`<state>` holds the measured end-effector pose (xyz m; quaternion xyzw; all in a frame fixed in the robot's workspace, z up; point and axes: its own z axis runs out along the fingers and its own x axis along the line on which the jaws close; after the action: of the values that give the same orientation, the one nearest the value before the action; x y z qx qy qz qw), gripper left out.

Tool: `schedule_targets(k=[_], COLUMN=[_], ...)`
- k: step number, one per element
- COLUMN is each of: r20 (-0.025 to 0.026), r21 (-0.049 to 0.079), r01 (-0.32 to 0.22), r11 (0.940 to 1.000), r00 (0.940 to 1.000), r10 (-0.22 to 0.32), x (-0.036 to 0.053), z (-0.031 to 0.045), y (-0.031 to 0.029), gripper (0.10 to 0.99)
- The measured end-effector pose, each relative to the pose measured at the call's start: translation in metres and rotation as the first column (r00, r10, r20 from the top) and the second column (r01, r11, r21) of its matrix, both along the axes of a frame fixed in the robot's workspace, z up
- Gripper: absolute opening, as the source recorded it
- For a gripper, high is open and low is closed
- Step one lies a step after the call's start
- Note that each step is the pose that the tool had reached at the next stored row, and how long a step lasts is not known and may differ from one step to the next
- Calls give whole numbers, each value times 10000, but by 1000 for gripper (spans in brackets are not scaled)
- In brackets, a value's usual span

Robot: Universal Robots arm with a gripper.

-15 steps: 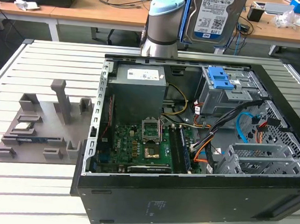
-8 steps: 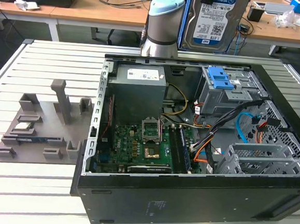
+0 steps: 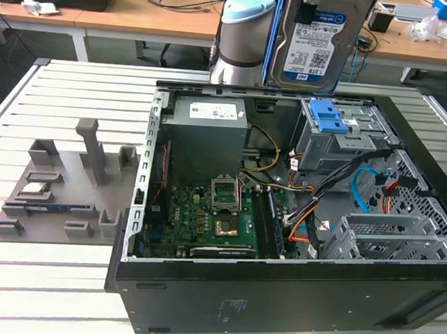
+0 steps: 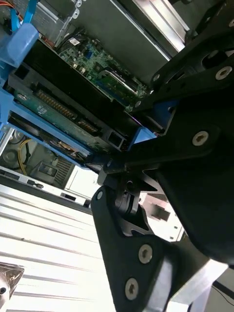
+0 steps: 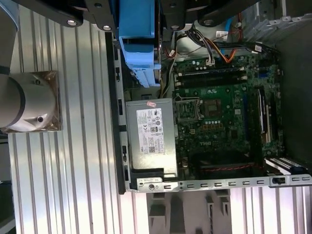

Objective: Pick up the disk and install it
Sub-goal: 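Pick up the disk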

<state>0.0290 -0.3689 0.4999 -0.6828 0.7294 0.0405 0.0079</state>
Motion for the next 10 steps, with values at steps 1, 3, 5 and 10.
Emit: schedule_targets(k=[1,3,5,10], r20=[0,-1,-1,-3], r21=[0,-2,-3,-6], r01=[2,0,0,-2], r11=[10000,10000,10000,10000], r00=[10000,10000,10000,10000], r10=[-2,0,0,2], x=[-4,-8,-10,-18], z=[-34,-101,-142,-280], y=[-18,-48,-65,-181], gripper=[369,369,369,369])
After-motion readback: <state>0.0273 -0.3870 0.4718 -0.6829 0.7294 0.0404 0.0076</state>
